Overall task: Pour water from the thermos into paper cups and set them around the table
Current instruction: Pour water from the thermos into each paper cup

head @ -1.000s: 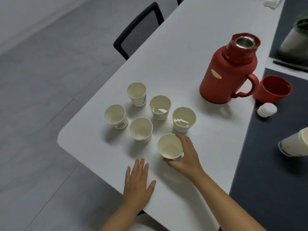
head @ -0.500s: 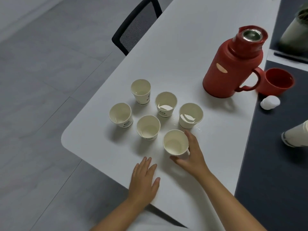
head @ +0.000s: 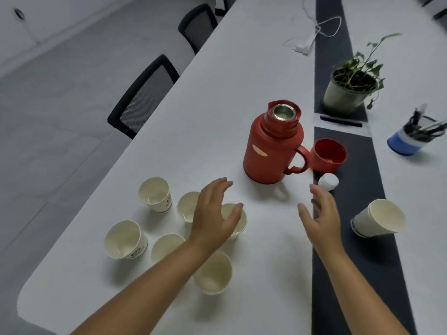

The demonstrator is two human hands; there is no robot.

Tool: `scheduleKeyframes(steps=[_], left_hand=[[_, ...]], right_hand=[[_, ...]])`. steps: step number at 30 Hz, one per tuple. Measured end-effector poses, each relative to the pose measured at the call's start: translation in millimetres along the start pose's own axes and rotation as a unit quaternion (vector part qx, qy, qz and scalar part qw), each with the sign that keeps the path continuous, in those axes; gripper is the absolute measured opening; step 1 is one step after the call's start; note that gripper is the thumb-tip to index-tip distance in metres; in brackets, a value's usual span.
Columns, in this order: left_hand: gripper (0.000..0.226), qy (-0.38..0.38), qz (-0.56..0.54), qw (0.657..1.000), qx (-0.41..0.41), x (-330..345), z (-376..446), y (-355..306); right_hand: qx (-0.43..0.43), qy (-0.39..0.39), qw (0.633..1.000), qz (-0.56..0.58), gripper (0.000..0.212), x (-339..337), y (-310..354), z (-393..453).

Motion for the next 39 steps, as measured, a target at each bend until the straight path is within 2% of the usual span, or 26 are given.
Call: scheduleKeyframes(steps=[3, 5, 6, 8, 9, 12, 16, 22, 28, 31, 35, 39], left_hand=[[0.057, 0.051, -0.007, 0.998, -0.037, 29.8, 60.3, 8.0], [0.067, 0.077, -0.028, 0.994, -0.066, 47.8, 93.4, 17.4], [0.071, 0.084, -0.041, 0.992, -0.080, 55.0, 107.6, 22.5], [0.079, 0.093, -0.060, 0.989, -0.101, 67.2, 129.6, 33.1], [0.083, 0.100, -0.068, 0.987, -0.108, 73.4, 138.4, 38.6], [0.095, 0.148, -0.084, 0.978, -0.119, 91.6, 155.2, 50.0], [0.080, 0.180, -0.144, 0.969, -0.085, 101.6, 160.6, 40.0], [0.088, 0.153, -0.178, 0.970, -0.065, 99.4, 129.7, 17.8], [0.085, 0.118, -0.216, 0.969, -0.031, 76.1, 75.8, -37.7], [0.090, 0.094, -0.232, 0.968, -0.028, 61.2, 41.2, -60.1], [0.082, 0.047, -0.255, 0.965, -0.032, 45.0, -5.5, -78.9], [0.076, 0.020, -0.295, 0.954, -0.050, 35.4, -60.4, -81.7]], right_hand=[[0.014, -0.026, 1.000, 0.011, 0.050, -6.9, 5.2, 51.6], [0.037, -0.016, 0.999, 0.022, 0.053, -2.2, 3.7, 84.2], [0.052, -0.005, 0.998, 0.028, 0.049, 2.2, 0.9, 98.9], [0.077, 0.006, 0.996, 0.034, 0.023, 9.1, -5.8, 122.4], [0.093, 0.000, 0.995, 0.040, 0.021, 10.6, -10.6, 131.8], [0.119, -0.028, 0.992, 0.039, 0.032, 14.2, -24.4, 146.8], [0.117, -0.061, 0.990, 0.046, 0.033, 14.3, -29.1, 142.0], [0.090, -0.094, 0.991, 0.027, 0.034, -8.8, -14.8, 107.1], [0.050, -0.061, 0.997, 0.004, 0.009, -51.5, 30.5, 53.2], [0.010, -0.058, 0.998, -0.027, 0.015, -76.3, 62.6, 19.9], [-0.039, -0.040, 0.996, -0.067, 0.037, -97.3, 95.7, -21.3], [-0.074, 0.012, 0.992, -0.097, 0.032, -100.7, 112.5, -66.2]])
Point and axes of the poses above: each hand's wrist, its own z-axis towards the middle knuckle, its own x-axis out of the palm, y = z × x, the point moved 8 cm from there along z, towards the middle knuckle, and after that the axes turned 4 degrees about y, right-handed, at the moved point
